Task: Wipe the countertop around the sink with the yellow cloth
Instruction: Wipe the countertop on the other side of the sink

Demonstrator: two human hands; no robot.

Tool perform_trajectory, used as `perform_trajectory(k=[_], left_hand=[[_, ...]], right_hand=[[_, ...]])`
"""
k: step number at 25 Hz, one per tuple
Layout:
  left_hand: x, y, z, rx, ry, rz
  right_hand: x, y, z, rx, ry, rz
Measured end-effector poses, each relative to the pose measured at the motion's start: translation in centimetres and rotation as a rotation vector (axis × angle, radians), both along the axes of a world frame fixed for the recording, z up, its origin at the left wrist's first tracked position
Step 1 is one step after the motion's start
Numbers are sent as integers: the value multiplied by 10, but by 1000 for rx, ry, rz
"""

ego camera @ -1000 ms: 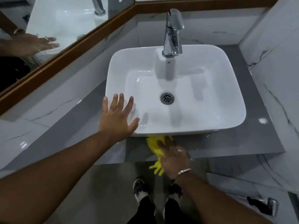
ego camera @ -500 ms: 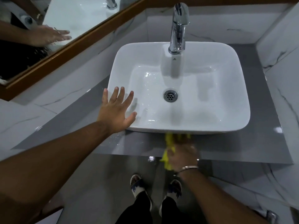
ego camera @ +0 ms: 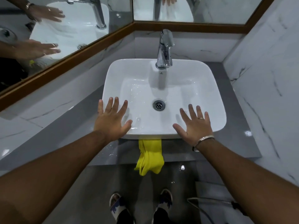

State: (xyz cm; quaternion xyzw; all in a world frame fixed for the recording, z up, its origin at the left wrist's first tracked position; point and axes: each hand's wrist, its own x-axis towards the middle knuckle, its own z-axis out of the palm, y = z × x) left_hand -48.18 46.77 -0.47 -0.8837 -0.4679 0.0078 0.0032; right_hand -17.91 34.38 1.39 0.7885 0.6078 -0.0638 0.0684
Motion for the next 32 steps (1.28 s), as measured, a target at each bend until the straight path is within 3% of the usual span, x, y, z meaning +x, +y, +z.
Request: perform_trajectory(k=[4,5,7,9,11,14,16,18,20,23,25,26,27,30,32], left_hand=[[-2,-19,7,108,-207,88],[2,-41,2,167,-311,37],[19,-101,-22,146,-472,-296],[44,-147,-52,-72,-317,-462],[73,-159,-74,-236,-134,-275],[51,-158,-108,-576,102,-204],[-9,-152,-120,-399,52,-102],[-75,-123,-118,-192,-98,185],[-116,-114,-107,-117,-106,357],[-84,-121,-112,-188,-127,145],[-66,-118,-122,-139,-126,-95],[-74,-106,-126,-109,-123,-118],[-87,-92,-128,-106,-153,9],[-129,-65,-125,-144,-254,698],[-121,-70,-121,-215,-248,730]], right_hand=[[-2,-1,-3,-22,-45,9],[-2,0,-3,-25,-42,-3],[-3,2,-4,-42,-36,-20],[-5,3,-6,-34,-37,-14],[-1,4,-6,-71,-48,-6],[-12,14,-5,-137,-10,16],[-41,27,-6,-119,67,100],[-87,45,-9,-71,154,206],[-139,64,-14,-40,237,277],[-189,84,-17,-40,308,286],[-196,90,-18,-33,308,265],[-195,90,-18,-28,307,262],[-194,90,-18,-31,304,267],[-195,91,-16,-26,298,289],[-196,89,-14,-40,296,287]])
